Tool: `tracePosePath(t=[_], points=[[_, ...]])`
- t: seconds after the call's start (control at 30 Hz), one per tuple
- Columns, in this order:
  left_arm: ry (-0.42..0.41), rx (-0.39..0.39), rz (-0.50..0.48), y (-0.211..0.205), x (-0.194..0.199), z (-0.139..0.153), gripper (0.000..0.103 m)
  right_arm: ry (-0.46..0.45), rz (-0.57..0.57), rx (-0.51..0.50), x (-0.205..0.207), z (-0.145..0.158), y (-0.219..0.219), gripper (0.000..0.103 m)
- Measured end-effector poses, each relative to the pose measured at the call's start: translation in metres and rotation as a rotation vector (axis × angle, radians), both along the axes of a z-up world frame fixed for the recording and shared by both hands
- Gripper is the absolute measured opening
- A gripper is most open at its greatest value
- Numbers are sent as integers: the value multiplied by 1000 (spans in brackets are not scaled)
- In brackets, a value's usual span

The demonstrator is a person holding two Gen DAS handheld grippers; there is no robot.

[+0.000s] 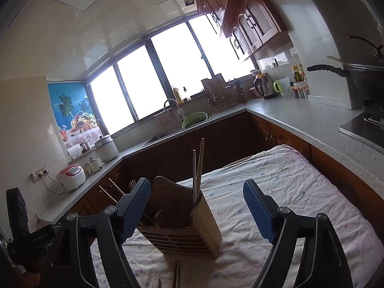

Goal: Organize utensils
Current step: 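Move both open tools back down to the loose chopsticks beside the holder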

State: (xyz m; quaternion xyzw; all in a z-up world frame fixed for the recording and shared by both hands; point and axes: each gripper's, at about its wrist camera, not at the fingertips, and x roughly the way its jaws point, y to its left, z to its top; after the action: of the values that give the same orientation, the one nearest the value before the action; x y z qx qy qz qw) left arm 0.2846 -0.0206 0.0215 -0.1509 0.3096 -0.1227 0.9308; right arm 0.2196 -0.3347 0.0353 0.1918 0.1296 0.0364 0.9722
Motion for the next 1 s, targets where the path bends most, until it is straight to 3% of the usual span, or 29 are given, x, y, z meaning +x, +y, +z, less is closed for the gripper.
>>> tracePosePath(t=[0.27,0.53,1.0], points=[[60,26,11,14,-42,-18,84,81,28,2,-46,-17,6,83],[80,29,29,27,-71,-27,90,121,51,-17,-86,-25,12,102],[145,56,21,30,-90,-58,92,230,87,-96,-116,-64,38,102]])
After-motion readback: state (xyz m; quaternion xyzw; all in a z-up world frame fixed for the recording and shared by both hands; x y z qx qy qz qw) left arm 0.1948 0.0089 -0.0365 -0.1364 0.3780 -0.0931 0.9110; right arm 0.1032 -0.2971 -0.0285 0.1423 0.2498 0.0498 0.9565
